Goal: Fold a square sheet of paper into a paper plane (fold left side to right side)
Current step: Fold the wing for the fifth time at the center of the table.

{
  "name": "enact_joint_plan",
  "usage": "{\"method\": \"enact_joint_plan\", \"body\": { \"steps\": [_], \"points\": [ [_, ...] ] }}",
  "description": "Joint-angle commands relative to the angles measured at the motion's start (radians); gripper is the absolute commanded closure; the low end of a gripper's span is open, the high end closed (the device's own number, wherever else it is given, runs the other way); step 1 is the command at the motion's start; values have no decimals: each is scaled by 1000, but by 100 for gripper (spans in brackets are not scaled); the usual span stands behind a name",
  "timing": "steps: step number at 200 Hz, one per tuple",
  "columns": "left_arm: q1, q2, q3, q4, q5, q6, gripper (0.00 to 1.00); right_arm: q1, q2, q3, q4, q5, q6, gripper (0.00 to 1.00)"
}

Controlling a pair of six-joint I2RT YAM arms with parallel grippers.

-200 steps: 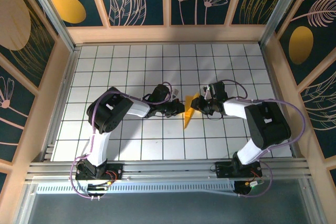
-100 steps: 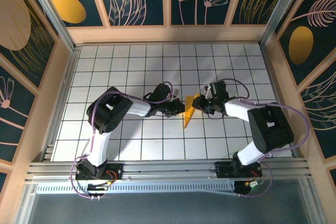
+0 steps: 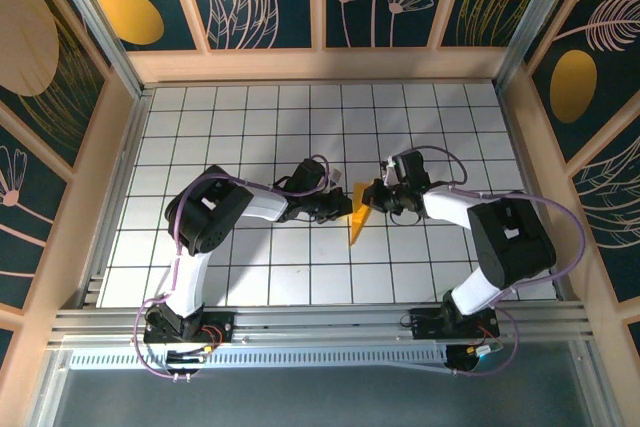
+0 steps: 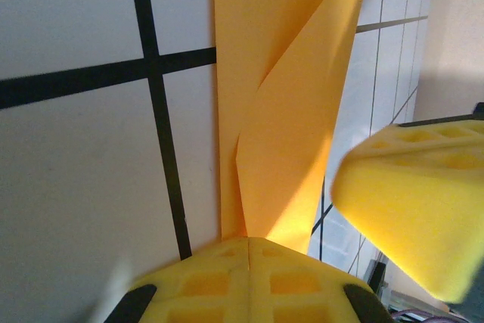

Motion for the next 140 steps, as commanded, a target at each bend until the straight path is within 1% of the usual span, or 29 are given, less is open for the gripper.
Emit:
{"method": "enact_joint_plan", "body": {
  "steps": [1, 40, 140],
  "points": [
    [9, 84, -3, -99, -192, 47, 100, 4, 30, 22, -11, 24, -16, 98],
    [10, 91, 0, -112, -201, 38, 100, 2, 38, 5, -14, 52, -16, 99],
    [9, 114, 7, -110, -189, 32, 100, -10, 56, -29, 4, 62, -10, 100]
  ]
}}
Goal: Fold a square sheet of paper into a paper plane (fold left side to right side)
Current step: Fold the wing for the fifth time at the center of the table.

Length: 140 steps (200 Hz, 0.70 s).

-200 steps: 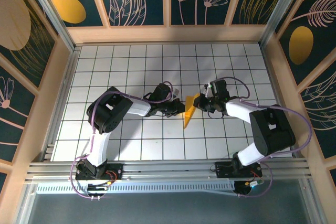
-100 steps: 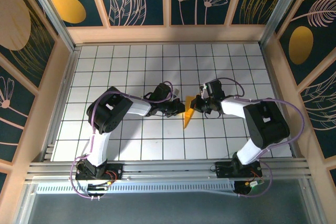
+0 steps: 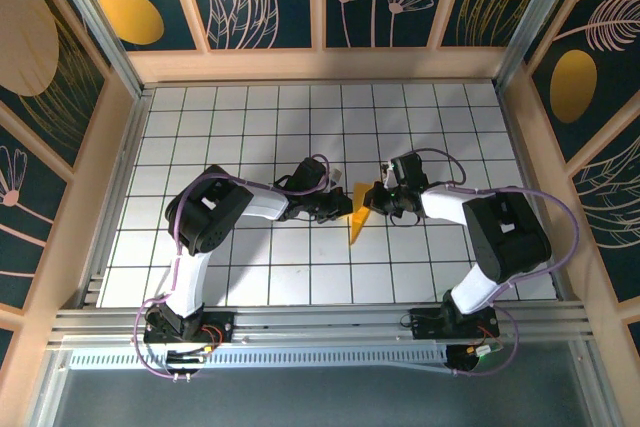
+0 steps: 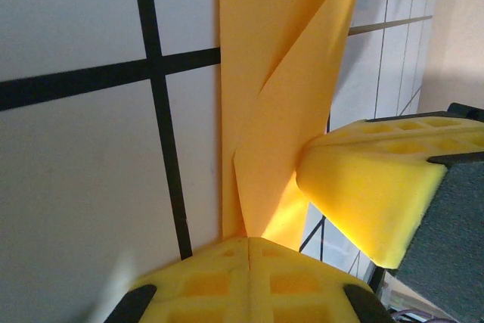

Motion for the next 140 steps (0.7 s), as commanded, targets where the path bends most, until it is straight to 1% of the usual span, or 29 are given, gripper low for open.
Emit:
{"method": "enact_joint_plan", "body": {
  "steps": [1, 47, 78, 103, 123, 140],
  "points": [
    [8, 111, -7, -83, -190, 32, 100, -9, 22, -24, 3, 27, -10, 100],
    [8, 115, -8, -79, -187, 31, 100, -16, 34, -55, 28, 28, -4, 100],
    [9, 79, -37, -7, -171, 14, 100, -26, 35, -85, 42, 31, -3, 100],
    [9, -5, -48, 5, -174, 22, 88, -36, 39, -107, 54, 26, -8, 100],
    [10, -93, -36, -66, -213, 56, 80, -42, 42, -117, 61, 18, -16, 100],
    [13, -162, -30, -132, -247, 80, 77, -41, 45, -120, 64, 14, -20, 100]
  ]
}}
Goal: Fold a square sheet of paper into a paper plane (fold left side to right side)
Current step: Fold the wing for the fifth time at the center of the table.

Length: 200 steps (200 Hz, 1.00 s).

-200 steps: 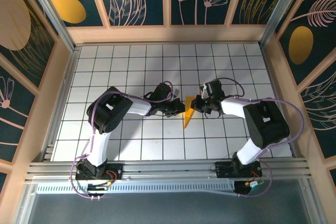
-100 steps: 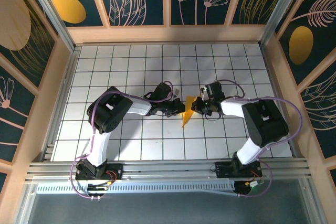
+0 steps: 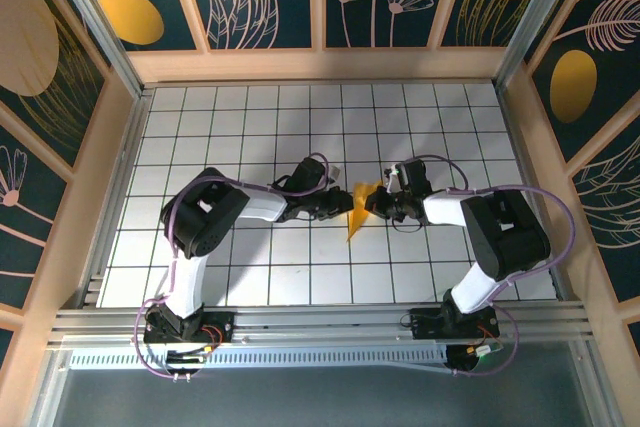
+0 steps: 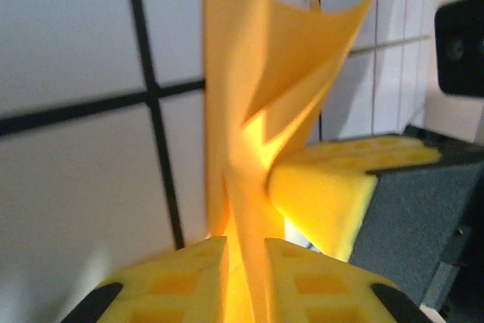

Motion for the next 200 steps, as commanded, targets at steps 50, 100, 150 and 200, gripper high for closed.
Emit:
{"method": "enact_joint_plan", "body": {
  "steps": [50, 100, 150, 200],
  "points": [
    [9, -184, -6, -208, -43, 87, 92, -13, 38, -43, -51, 47, -22, 100],
    [-74, -109, 49, -187, 51, 53, 98, -13, 42, -38, -54, 43, -26, 100],
    [-95, -41, 83, -199, 65, 51, 99, -13, 44, -32, -64, 42, -31, 100],
    [-102, 2, 77, -216, 69, 55, 99, -14, 50, -25, -68, 40, -31, 100]
  ]
}}
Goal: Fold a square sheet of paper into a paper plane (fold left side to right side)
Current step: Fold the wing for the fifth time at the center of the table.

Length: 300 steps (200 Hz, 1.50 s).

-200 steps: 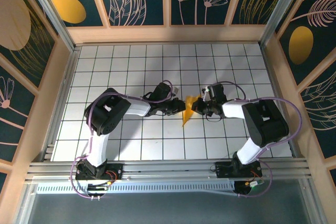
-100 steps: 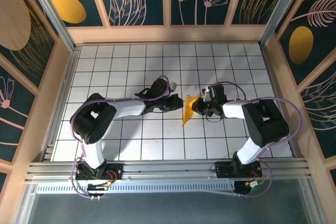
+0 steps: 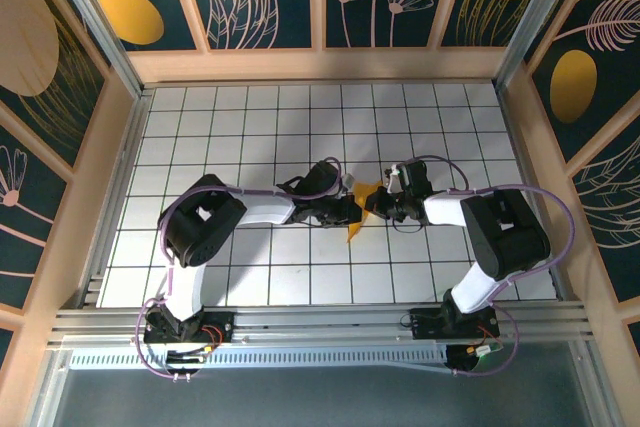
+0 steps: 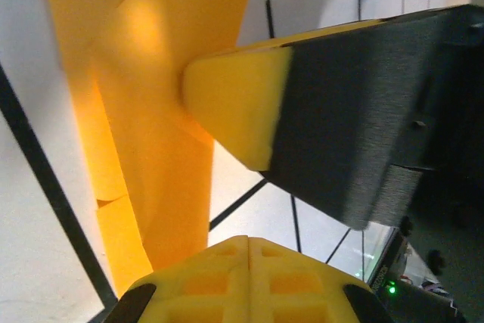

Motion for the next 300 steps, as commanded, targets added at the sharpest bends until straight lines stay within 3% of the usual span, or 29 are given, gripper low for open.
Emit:
{"method": "enact_joint_plan", "body": {
  "steps": [1, 113, 176, 220, 300],
  "points": [
    [-3, 27, 14, -38, 23, -3, 99, -9, 48, -18, -85, 55, -28, 100],
    [-22, 74, -2, -65, -18, -3, 100, -9, 26, 15, -115, 40, -37, 100],
    [-36, 85, -4, -181, -147, 36, 100, -67, -125, 16, -9, -103, -71, 100],
    [-40, 74, -30, -205, -198, 43, 100, -52, -174, -48, 43, -147, -77, 100],
    [-43, 64, -45, -217, -221, 42, 100, 26, -75, -95, 175, -98, -22, 100]
  ]
}}
